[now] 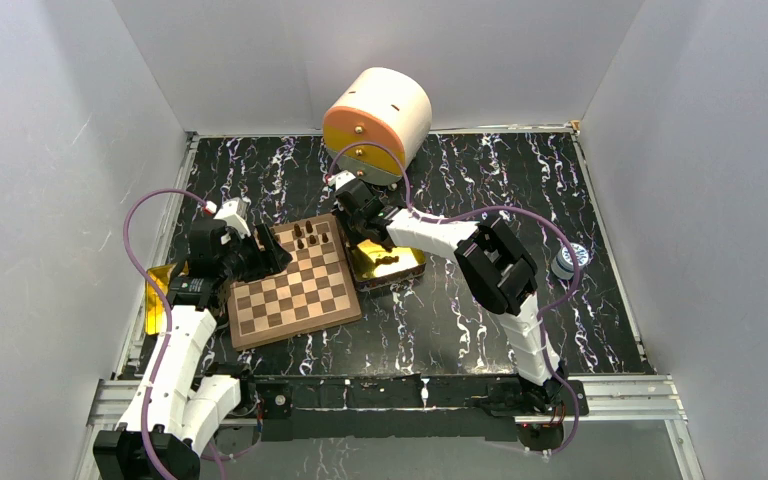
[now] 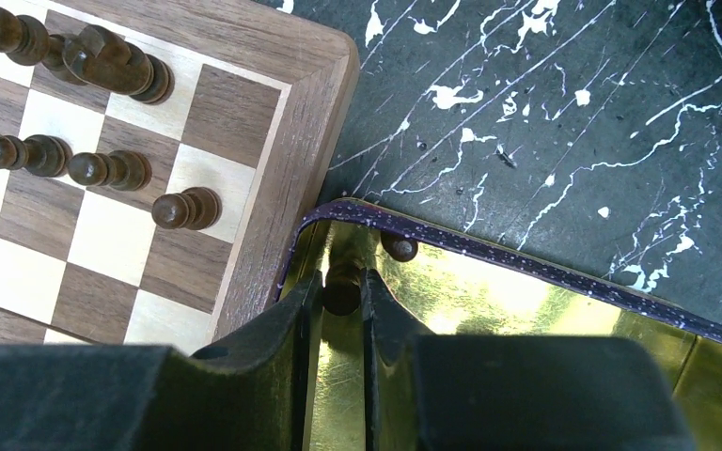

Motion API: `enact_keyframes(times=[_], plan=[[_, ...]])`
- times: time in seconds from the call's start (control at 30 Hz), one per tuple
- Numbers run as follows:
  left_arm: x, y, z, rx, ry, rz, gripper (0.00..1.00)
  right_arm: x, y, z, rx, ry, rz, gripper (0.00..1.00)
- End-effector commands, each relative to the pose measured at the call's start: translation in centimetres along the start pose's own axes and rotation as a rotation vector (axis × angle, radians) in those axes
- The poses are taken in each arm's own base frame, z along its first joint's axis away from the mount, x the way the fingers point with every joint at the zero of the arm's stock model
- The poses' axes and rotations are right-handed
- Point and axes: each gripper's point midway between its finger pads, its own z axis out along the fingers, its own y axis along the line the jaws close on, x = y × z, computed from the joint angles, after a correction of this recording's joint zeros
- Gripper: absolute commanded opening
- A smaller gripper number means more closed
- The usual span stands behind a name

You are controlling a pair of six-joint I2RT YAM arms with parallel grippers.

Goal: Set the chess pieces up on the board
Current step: Pick up the chess piece from the storage box.

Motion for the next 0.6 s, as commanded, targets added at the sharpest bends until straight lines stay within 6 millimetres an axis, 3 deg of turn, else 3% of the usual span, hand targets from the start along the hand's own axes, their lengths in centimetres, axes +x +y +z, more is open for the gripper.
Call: enact_keyframes(times=[0.0,0.3,0.57], plan=[[-0.3,0.2,-0.1,-0.008,-0.024,0.012,0.64,-3.2,-0.1,-1.4,0.026,-0.071,-0.012,0.25],[-0.5,0.3,-0.4,-0.017,-0.038,0.014,0.64,-5.0,-0.3,-4.8,0.049,-0.076,0.006,0.24],[-0.7,0.5,-0.5,-0.027,-0.048,0.013,0.64,-5.9,0.0,-5.8,0.035,-0.075,0.009,0.24]])
